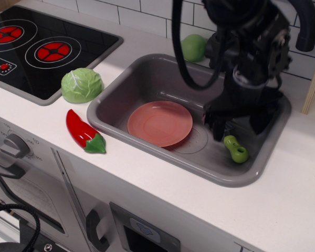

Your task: Take spatula off plate sink

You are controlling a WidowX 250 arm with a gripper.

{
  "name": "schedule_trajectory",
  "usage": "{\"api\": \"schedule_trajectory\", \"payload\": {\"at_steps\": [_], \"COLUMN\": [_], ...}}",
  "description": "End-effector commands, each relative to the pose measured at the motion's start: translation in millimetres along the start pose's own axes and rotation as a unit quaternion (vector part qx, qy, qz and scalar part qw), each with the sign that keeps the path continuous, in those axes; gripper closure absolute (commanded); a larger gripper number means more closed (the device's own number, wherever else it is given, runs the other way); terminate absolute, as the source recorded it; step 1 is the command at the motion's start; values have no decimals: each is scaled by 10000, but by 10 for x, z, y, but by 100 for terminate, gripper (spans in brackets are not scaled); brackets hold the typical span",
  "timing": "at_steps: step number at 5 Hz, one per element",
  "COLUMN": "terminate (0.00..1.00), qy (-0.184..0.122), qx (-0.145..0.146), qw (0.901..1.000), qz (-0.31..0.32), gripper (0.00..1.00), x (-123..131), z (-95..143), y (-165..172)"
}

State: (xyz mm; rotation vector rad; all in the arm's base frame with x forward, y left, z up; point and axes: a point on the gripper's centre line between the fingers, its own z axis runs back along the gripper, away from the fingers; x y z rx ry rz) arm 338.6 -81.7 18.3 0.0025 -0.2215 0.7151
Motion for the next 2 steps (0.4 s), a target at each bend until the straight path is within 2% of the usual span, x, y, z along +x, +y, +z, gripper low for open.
{"api": "schedule_trajectory", "payload": {"at_steps": [1, 2], "terminate": [0, 100], "qy": [-579, -579], "qx": [-706, -706], "qw": [9883, 9883], "qz": [-1223, -1223], "gripper": [0, 0], "x": [277, 277], "z": [759, 759], "y": [-12, -12]}}
